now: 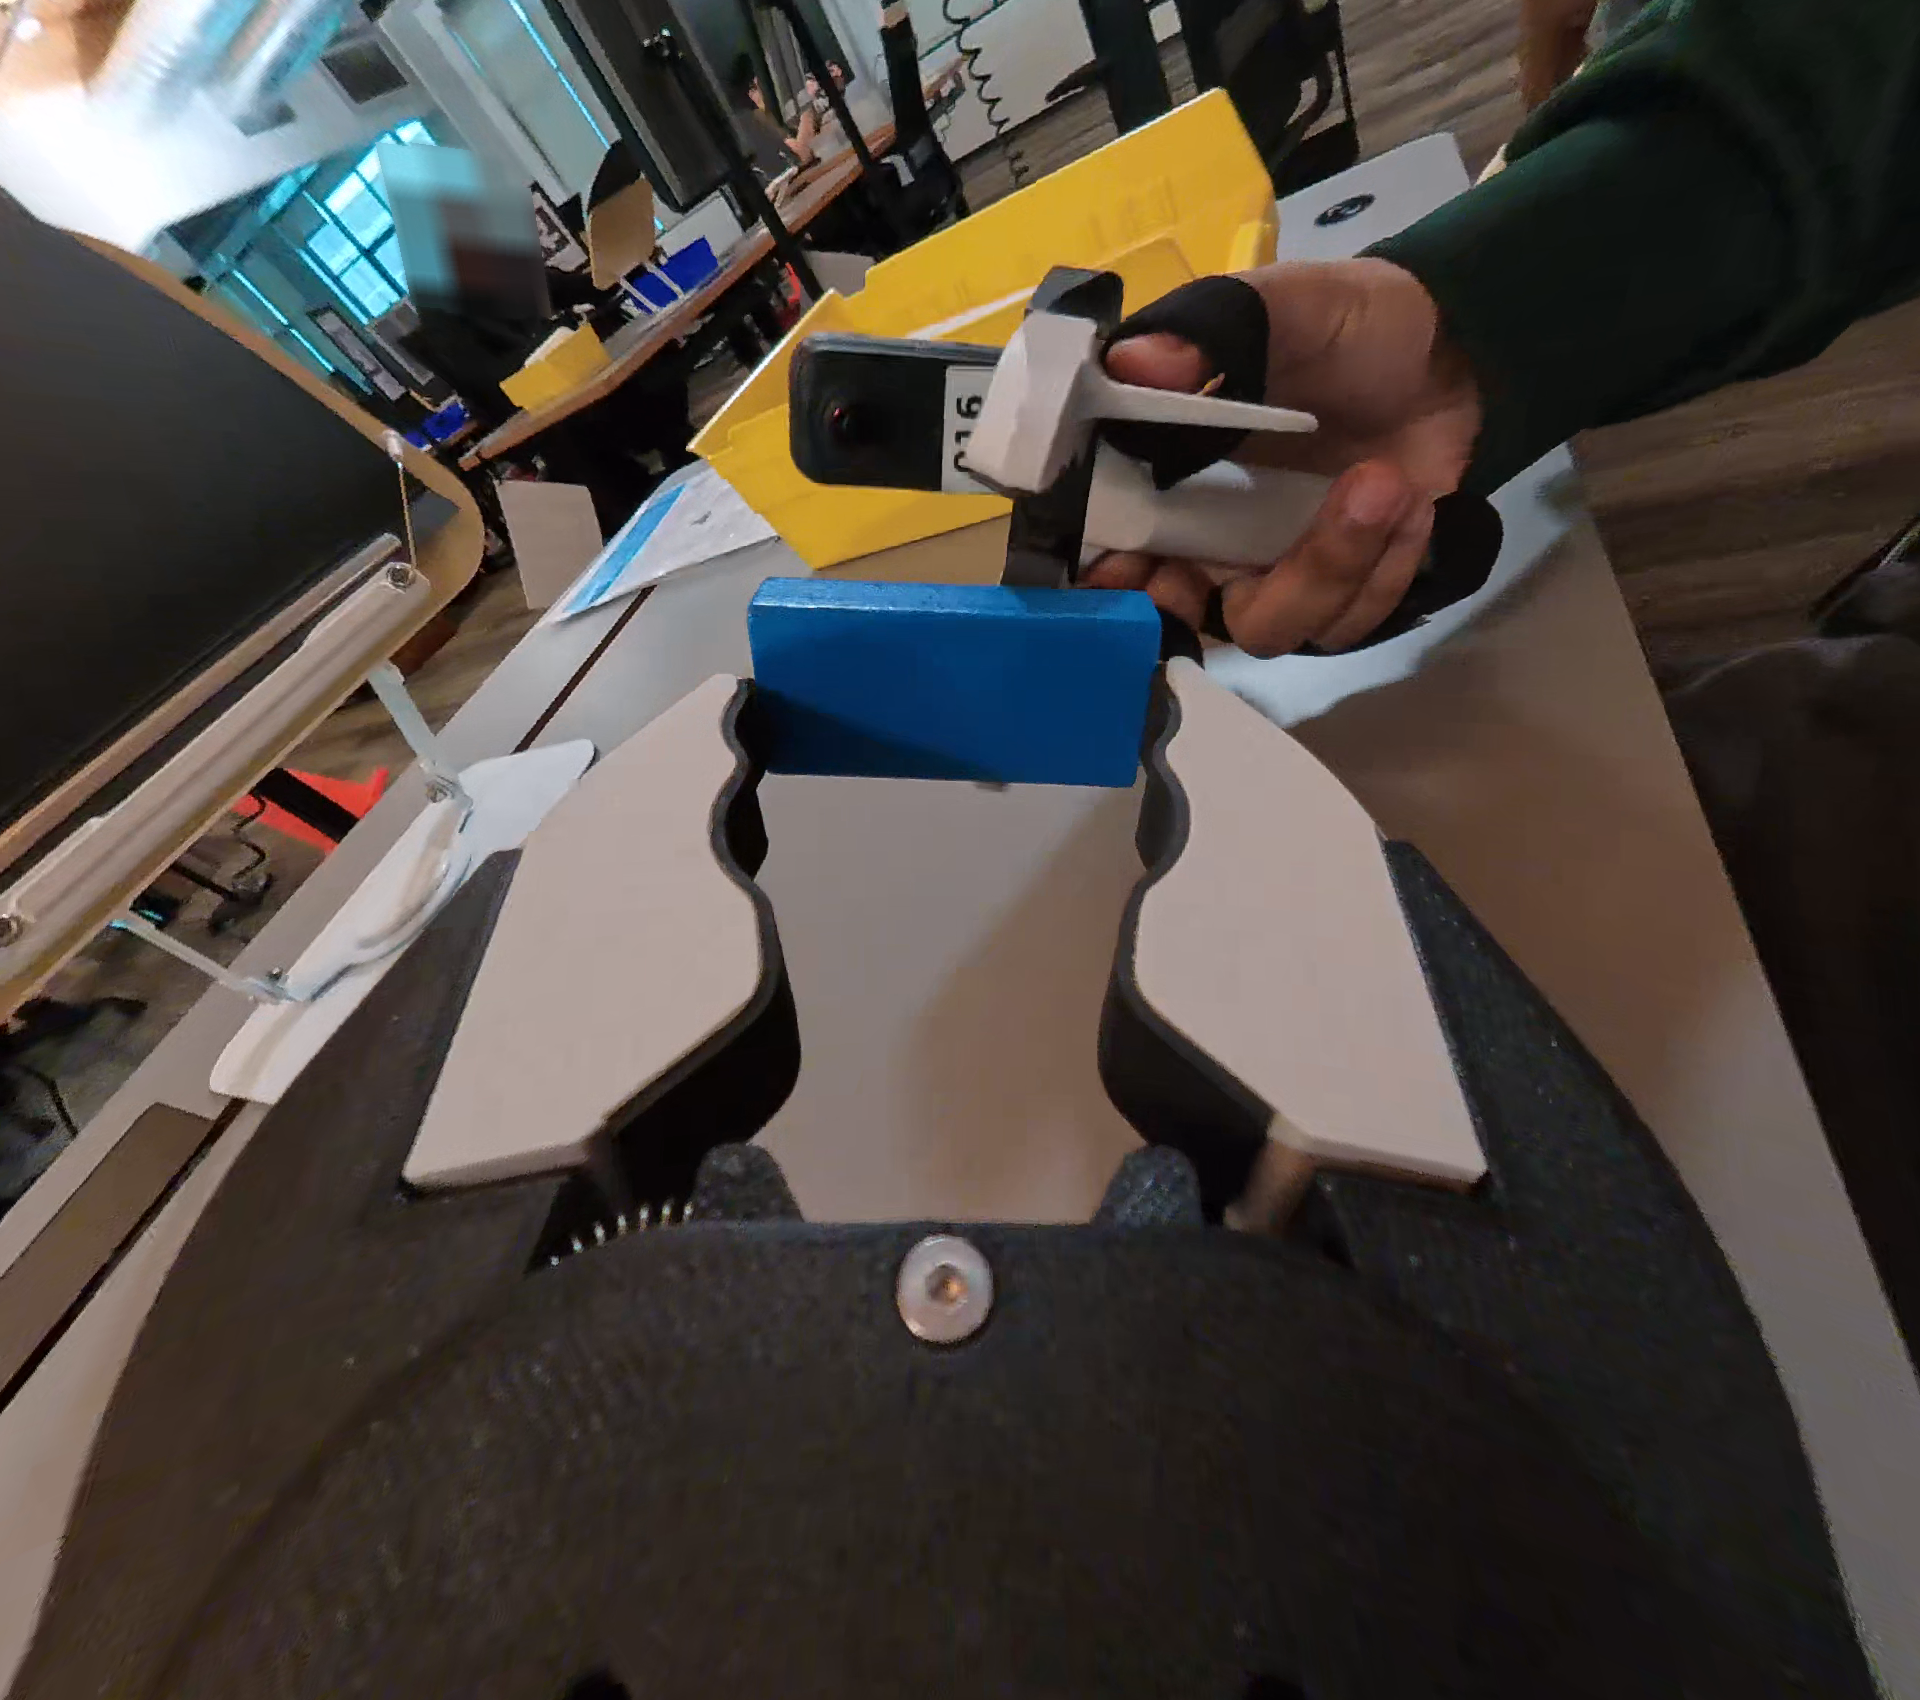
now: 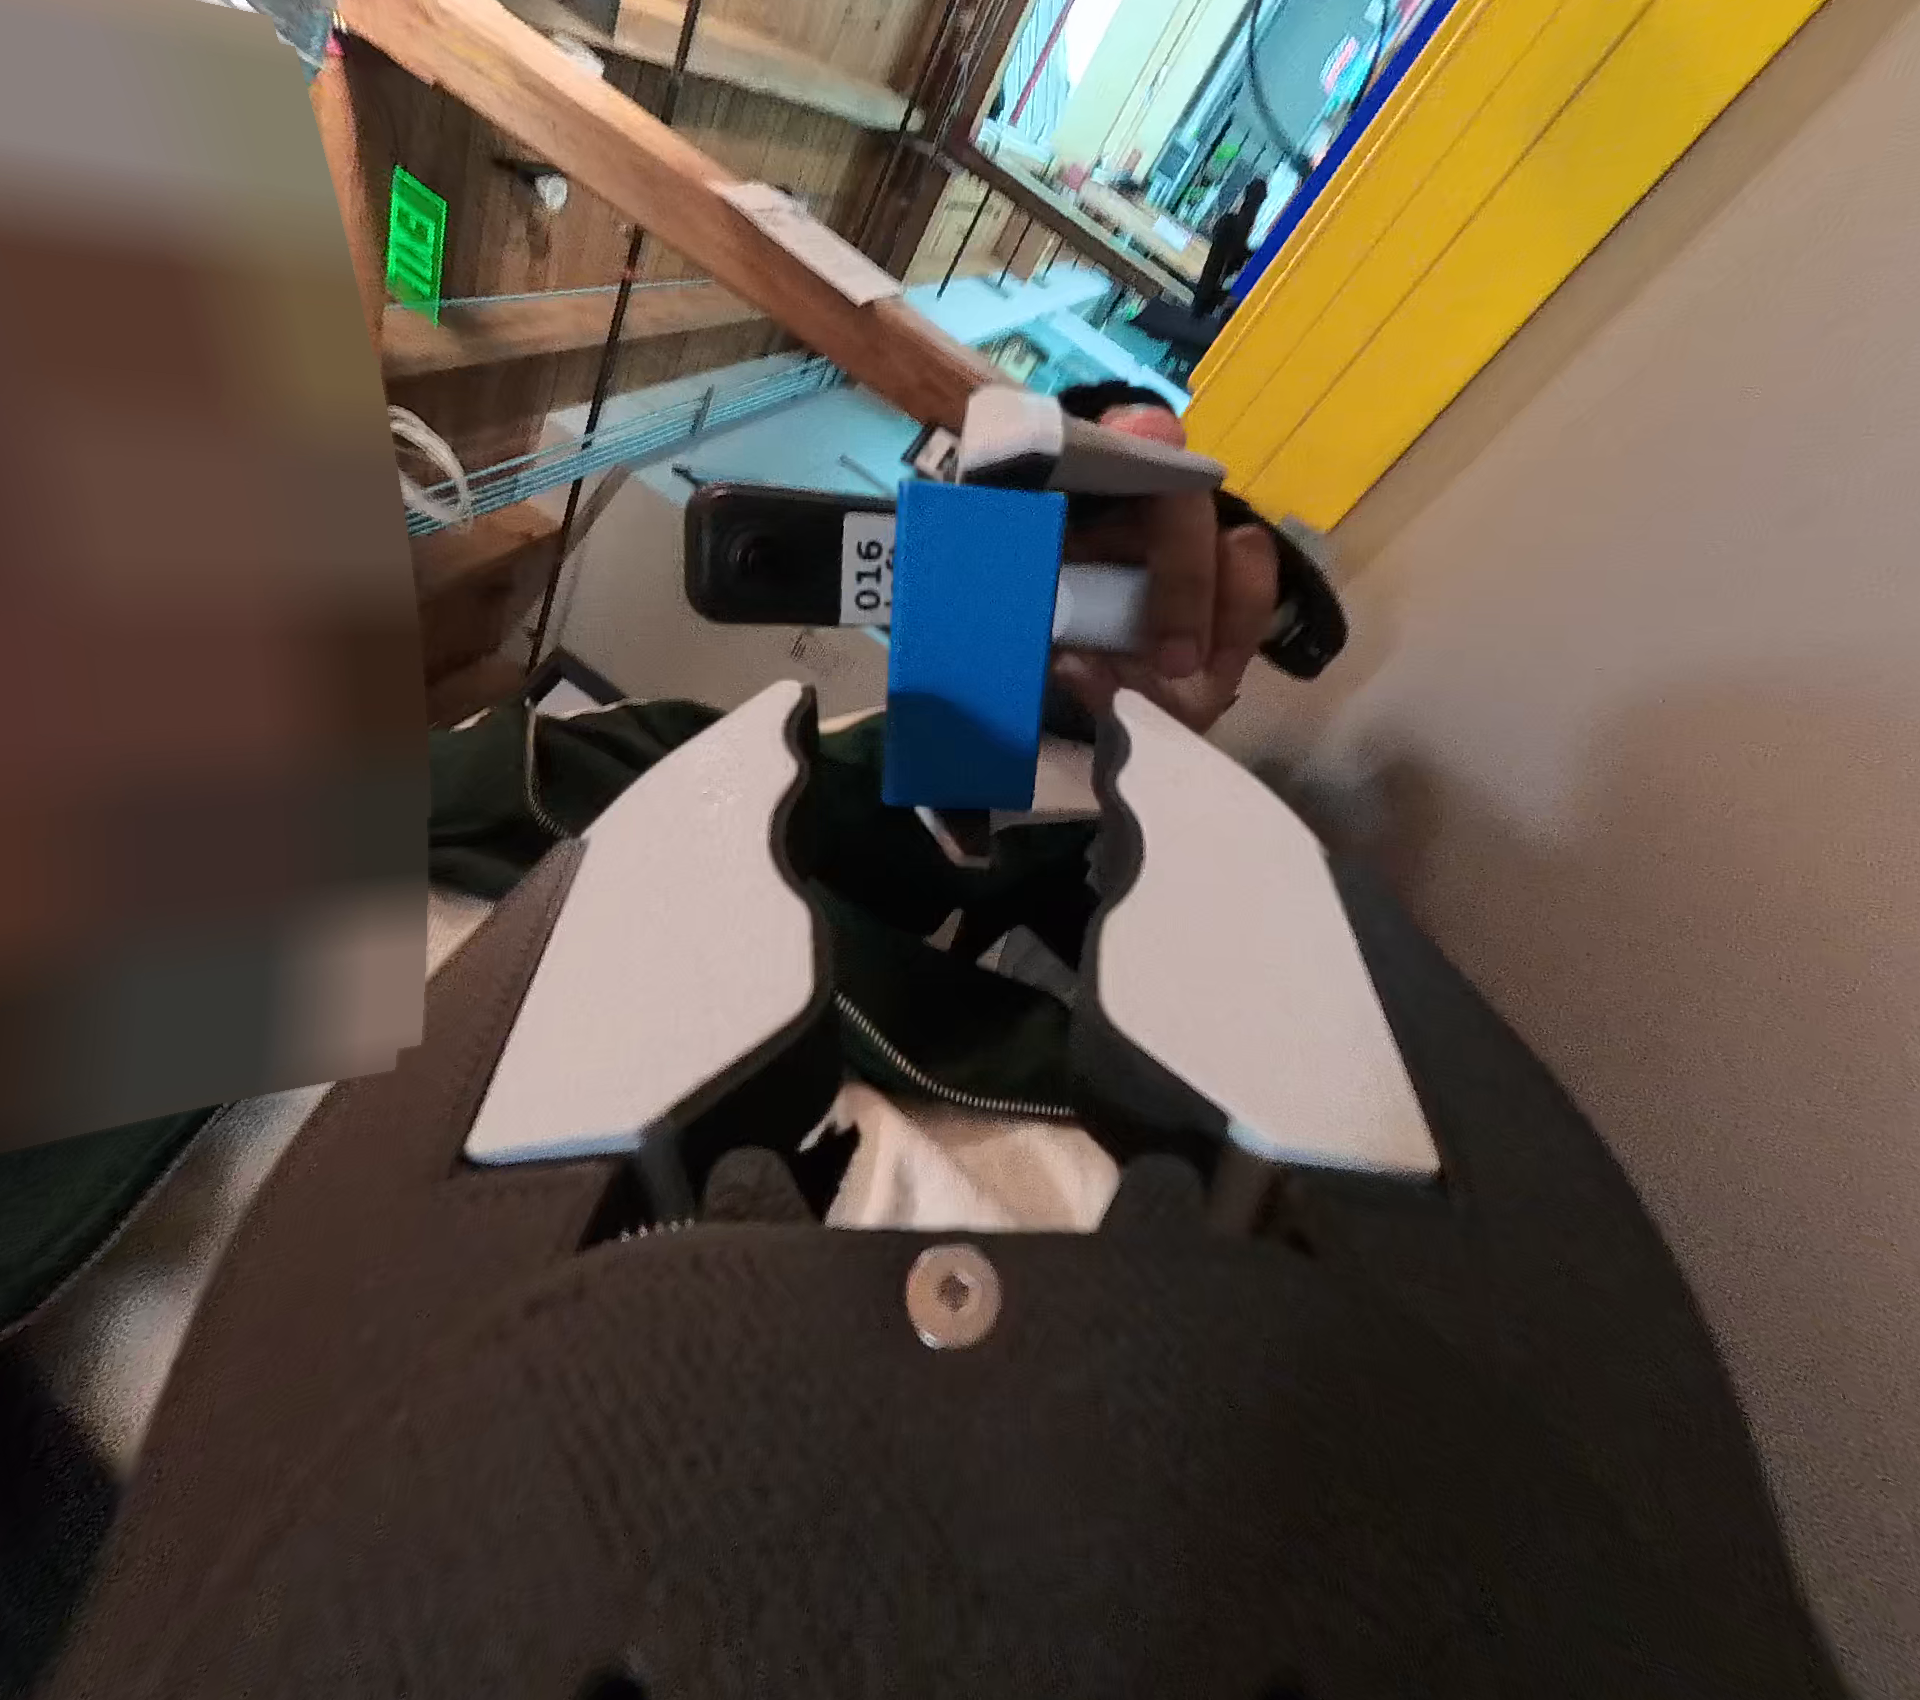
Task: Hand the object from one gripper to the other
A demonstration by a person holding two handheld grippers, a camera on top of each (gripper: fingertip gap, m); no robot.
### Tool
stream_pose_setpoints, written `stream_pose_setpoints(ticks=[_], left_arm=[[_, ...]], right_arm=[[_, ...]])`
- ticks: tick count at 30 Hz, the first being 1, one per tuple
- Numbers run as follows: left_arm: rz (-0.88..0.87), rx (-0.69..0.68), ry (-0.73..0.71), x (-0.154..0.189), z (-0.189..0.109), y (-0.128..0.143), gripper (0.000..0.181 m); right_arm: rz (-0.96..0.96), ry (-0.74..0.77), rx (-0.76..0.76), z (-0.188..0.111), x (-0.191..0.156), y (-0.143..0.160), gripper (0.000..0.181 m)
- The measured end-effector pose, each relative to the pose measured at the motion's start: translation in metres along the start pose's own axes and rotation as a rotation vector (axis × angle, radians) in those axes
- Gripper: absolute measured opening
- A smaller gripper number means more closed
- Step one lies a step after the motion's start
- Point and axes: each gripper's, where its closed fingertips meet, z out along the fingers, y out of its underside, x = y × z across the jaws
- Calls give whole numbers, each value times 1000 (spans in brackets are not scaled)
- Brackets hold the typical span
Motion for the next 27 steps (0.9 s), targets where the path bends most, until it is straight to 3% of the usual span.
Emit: stream_pose_setpoints(ticks=[5,9,18,22,27], left_arm=[[21,-9,3,2,1,1,73],[35,5,2,5,2,-2,73],[14,-15,-31,2,4,2,81],[-110,24,-25,-4,2,-2,91],[-458,181,148,-3,-6,-19,78]], right_arm=[[-26,-3,-122,12,-1,21,45],[-56,14,-131,13,-1,23,33],[-152,83,-144,12,3,18,33],[-294,108,-83,9,-1,7,33],[-740,202,-54,-2,-7,-3,33]])
